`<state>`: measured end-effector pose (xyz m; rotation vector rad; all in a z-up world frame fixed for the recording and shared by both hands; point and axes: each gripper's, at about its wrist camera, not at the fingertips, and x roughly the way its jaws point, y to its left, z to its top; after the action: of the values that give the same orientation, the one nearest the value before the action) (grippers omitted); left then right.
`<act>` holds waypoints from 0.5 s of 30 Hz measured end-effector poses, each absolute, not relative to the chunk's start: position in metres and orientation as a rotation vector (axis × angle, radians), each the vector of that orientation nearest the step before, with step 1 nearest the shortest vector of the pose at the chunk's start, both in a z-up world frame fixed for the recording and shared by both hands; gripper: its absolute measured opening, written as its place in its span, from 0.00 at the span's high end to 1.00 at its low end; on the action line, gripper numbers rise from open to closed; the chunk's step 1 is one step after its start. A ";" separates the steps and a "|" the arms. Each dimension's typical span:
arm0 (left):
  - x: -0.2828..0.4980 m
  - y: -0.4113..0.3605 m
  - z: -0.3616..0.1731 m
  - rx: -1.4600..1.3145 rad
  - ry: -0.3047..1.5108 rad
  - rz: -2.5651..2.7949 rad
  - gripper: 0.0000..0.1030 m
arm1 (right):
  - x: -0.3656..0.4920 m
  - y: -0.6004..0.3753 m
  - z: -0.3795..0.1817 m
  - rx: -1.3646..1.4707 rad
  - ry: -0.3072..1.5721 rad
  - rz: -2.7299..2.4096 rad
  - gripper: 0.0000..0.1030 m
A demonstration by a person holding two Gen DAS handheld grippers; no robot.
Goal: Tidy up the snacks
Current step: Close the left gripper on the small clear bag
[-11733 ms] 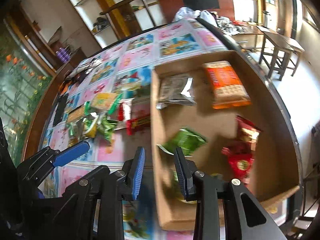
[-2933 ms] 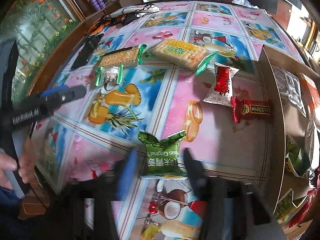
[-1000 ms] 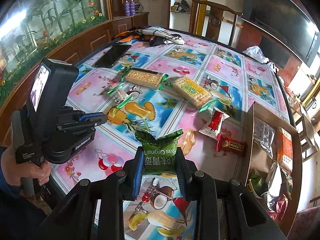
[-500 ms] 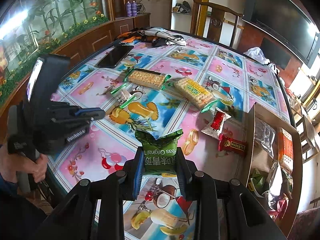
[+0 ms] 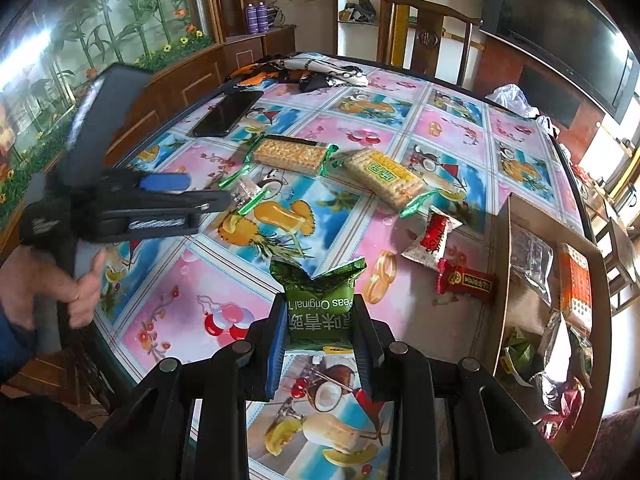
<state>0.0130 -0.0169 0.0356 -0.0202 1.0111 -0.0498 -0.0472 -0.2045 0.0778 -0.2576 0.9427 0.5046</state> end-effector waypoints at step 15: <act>0.038 -0.022 0.010 0.049 1.035 -0.057 0.69 | -0.043 -0.228 0.080 -0.214 0.954 0.427 0.69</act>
<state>0.0380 -0.0218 0.0104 0.0493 1.0354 -0.0569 -0.0431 -0.2276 0.0803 -0.2139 0.9545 0.4275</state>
